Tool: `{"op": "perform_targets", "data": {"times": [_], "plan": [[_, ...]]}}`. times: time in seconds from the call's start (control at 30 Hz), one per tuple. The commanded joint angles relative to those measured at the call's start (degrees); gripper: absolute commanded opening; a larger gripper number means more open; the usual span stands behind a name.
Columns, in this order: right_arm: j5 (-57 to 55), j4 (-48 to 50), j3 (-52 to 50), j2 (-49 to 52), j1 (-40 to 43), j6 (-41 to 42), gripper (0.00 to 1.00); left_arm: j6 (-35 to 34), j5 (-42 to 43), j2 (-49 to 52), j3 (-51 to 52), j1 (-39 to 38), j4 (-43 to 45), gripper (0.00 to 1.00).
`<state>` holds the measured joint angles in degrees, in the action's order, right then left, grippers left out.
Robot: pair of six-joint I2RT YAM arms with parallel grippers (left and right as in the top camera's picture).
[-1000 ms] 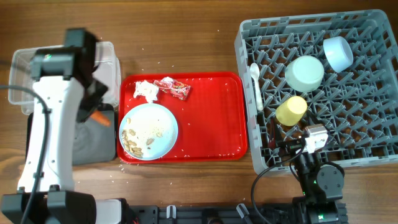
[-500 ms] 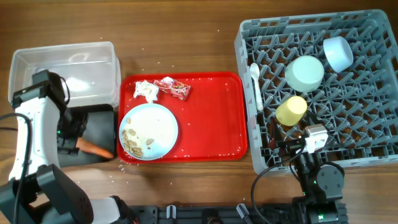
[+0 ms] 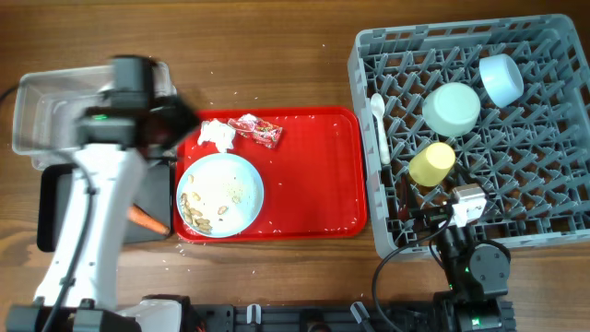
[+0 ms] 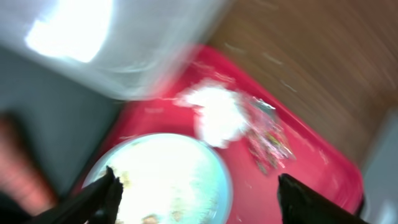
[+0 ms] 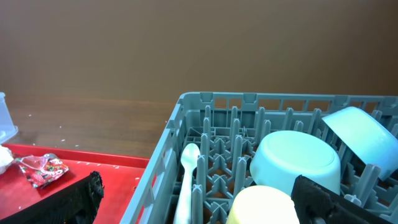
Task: Sort waste into correct bins and load items into the dishwasher rack
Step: 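Grasp the white tissue on the red tray with the left gripper, then drop the tissue into the clear plastic bin, then grasp the red candy wrapper with the left gripper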
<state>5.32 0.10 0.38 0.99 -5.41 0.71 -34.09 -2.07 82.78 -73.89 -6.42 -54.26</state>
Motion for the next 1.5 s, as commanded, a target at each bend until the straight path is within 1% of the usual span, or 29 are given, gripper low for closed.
{"op": "perform_targets", "data": {"times": [0.0, 0.03, 0.1, 0.23, 0.27, 0.33, 0.37, 0.4, 0.47, 0.5, 0.53, 0.57, 0.7, 0.77, 0.83, 0.87, 1.0, 1.03, 1.07, 1.1, 1.13, 1.17, 1.23, 1.3, 1.37, 1.43, 1.47], "plan": [[0.7, 0.3, -0.1, -0.4, 0.2, -0.7, 1.0, 11.4, -8.0, 6.6, -0.2, -9.8, 5.9, 0.89], [0.7, 0.3, -0.1, -0.4, 0.2, -0.7, 1.0, 11.4, -10.5, 9.5, -0.2, -11.3, 7.7, 0.9], [0.7, 0.3, -0.1, -0.4, 0.2, -0.7, 1.0, 11.3, -11.5, 14.7, -0.2, -12.2, 10.1, 0.91], [0.7, 0.3, -0.1, -0.4, 0.2, -0.7, 1.0, 11.2, -11.5, 23.5, -0.2, -11.4, 12.1, 0.88], [0.7, 0.3, -0.1, -0.4, 0.2, -0.7, 1.0, 11.2, -11.5, 25.4, -0.2, -11.0, 12.6, 0.86], [0.7, 0.3, -0.1, -0.4, 0.2, -0.7, 1.0, 11.2, -11.5, 27.4, -0.2, -10.4, 13.4, 0.86], [0.7, 0.3, -0.1, -0.4, 0.2, -0.7, 1.0, 11.2, -11.5, 28.0, -0.2, -10.1, 13.9, 0.84], [0.7, 0.3, -0.1, -0.4, 0.2, -0.7, 1.0, 11.2, -11.5, 28.4, -0.2, -9.8, 14.3, 0.76], [0.7, 0.3, -0.1, -0.4, 0.2, -0.7, 1.0, 11.1, -11.5, 28.5, -0.2, -9.4, 14.4, 0.44], [0.7, 0.3, -0.1, -0.4, 0.2, -0.7, 1.0, 11.0, -11.0, 28.2, -0.5, -9.2, 14.1, 0.18], [0.7, 0.3, -0.1, -0.4, 0.2, -0.7, 1.0, 11.0, -10.1, 27.5, -1.5, -9.0, 13.0, 0.09], [0.7, 0.3, -0.1, -0.4, 0.2, -0.7, 1.0, 10.3, -10.0, 25.9, -3.9, -9.0, 10.4, 0.04], [0.7, 0.3, -0.1, -0.4, 0.2, -0.7, 1.0, 9.2, -9.8, 20.0, -12.5, -9.0, 2.3, 0.04], [0.7, 0.3, -0.1, -0.4, 0.2, -0.7, 1.0, 9.2, -10.4, 16.8, -14.7, -8.0, 0.6, 0.04], [0.7, 0.3, -0.1, -0.4, 0.2, -0.7, 1.0, 9.2, -10.9, 13.2, -14.7, -3.9, 0.2, 0.04], [0.7, 0.3, -0.1, -0.4, 0.2, -0.7, 1.0, 9.2, -10.9, 12.7, -14.7, -0.7, 0.0, 0.04], [0.7, 0.3, -0.1, -0.4, 0.2, -0.7, 1.0, 8.1, -10.8, 14.6, -14.1, 11.0, 1.5, 0.06], [0.7, 0.3, -0.1, -0.4, 0.2, -0.7, 1.0, 8.2, -9.0, 15.6, -14.1, 13.8, 2.6, 0.17], [0.7, 0.3, -0.1, -0.4, 0.2, -0.7, 1.0, 8.2, -7.2, 16.3, -14.1, 14.8, 3.2, 0.33], [0.7, 0.3, -0.1, -0.4, 0.2, -0.7, 1.0, 9.0, -4.1, 17.0, -14.1, 15.9, 3.5, 0.52], [0.7, 0.3, -0.1, -0.4, 0.2, -0.7, 1.0, 11.6, 0.4, 17.5, -14.1, 16.5, 3.7, 0.69], [0.7, 0.3, -0.1, -0.4, 0.2, -0.7, 1.0, 13.7, 4.3, 17.5, -14.1, 16.6, 3.1, 0.8], [0.7, 0.3, -0.1, -0.4, 0.2, -0.7, 1.0, 13.9, 6.6, 16.8, -14.7, 15.4, 1.9, 0.83], [0.7, 0.3, -0.1, -0.4, 0.2, -0.7, 1.0, 14.0, 7.9, 15.7, -15.0, 13.0, 1.7, 0.82], [0.7, 0.3, -0.1, -0.4, 0.2, -0.7, 1.0, 14.0, 9.1, 15.1, -15.0, 6.7, 0.3, 0.76], [0.7, 0.3, -0.1, -0.4, 0.2, -0.7, 1.0, 14.0, 8.2, 16.0, -14.5, 1.3, -0.2, 0.76], [0.7, 0.3, -0.1, -0.4, 0.2, -0.7, 1.0, 13.6, 6.3, 17.2, -13.9, -2.6, 0.2, 0.76]]}}
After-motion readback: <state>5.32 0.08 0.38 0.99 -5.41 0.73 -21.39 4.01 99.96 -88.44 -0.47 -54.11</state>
